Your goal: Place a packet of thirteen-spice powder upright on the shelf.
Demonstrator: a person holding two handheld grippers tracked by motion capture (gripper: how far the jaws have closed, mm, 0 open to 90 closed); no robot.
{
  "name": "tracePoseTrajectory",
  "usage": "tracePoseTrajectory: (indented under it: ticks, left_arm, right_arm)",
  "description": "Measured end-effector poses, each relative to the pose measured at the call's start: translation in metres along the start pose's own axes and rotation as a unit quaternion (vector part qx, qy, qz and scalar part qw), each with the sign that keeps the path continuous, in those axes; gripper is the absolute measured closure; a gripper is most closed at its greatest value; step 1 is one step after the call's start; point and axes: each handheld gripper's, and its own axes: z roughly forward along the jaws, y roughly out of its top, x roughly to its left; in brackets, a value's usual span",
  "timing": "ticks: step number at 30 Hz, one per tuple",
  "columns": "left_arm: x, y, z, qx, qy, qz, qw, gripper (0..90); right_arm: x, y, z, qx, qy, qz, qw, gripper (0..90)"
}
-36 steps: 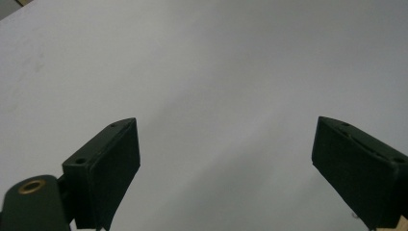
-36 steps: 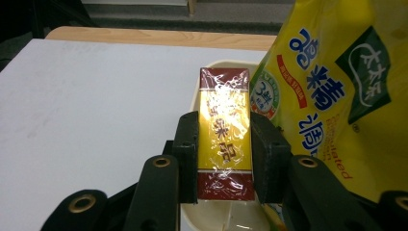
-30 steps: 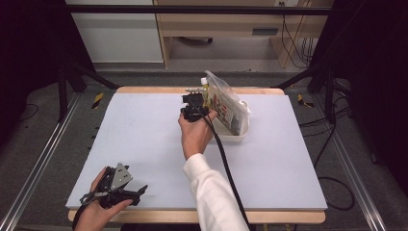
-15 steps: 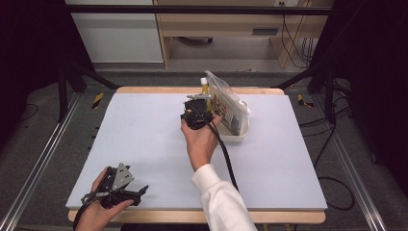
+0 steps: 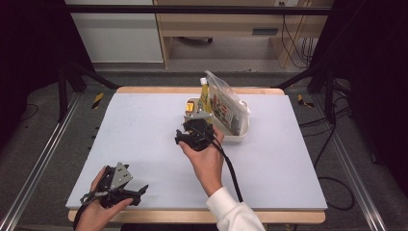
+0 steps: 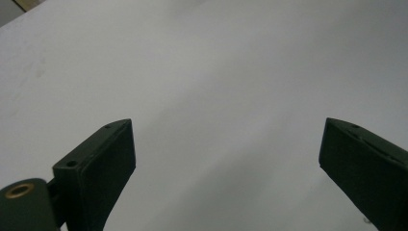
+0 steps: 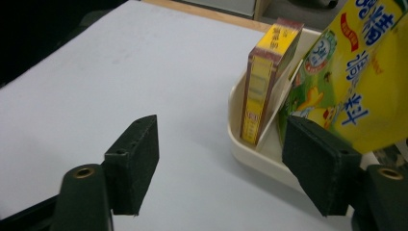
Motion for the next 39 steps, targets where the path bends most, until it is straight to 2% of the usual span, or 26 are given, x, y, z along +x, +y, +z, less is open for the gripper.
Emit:
tracePoseTrajectory:
  ticks: [5,7,8,12,18,22,27,39]
  left_arm:
    - [0.001,-0.001,-0.002,-0.016,0.001,-0.007,0.9999,4.0]
    - [0.001,-0.001,-0.003,-0.018,0.001,-0.004,0.9998,4.0]
    - [0.002,0.000,-0.003,-0.023,0.005,0.002,0.9997,4.0]
    - [0.003,-0.001,-0.005,-0.024,0.009,-0.004,0.9997,4.0]
    - [0.002,-0.002,-0.005,-0.022,0.015,-0.002,0.9996,4.0]
    - [0.002,-0.002,-0.005,-0.022,0.018,-0.001,0.9996,4.0]
    - [0.003,-0.003,-0.005,-0.021,0.023,-0.003,0.9995,4.0]
    - [0.004,-0.004,-0.005,-0.014,0.025,0.000,0.9996,4.0]
  right_arm:
    - [0.000,-0.017,-0.007,0.008,0.005,-0.039,0.9992,19.2]
    - [-0.002,-0.023,-0.011,0.006,0.005,-0.057,0.9983,16.4]
    - [-0.003,-0.026,-0.013,0.006,0.007,-0.062,0.9981,14.9]
    - [-0.010,-0.035,-0.023,0.001,0.009,-0.075,0.9972,12.1]
    - [-0.027,-0.048,-0.039,-0.013,0.018,-0.073,0.9971,8.8]
    - [-0.038,-0.055,-0.049,-0.018,0.015,-0.076,0.9968,7.1]
    - [-0.050,-0.061,-0.058,-0.019,0.009,-0.078,0.9967,6.7]
    - [-0.087,-0.082,-0.073,-0.013,-0.013,-0.065,0.9977,7.0]
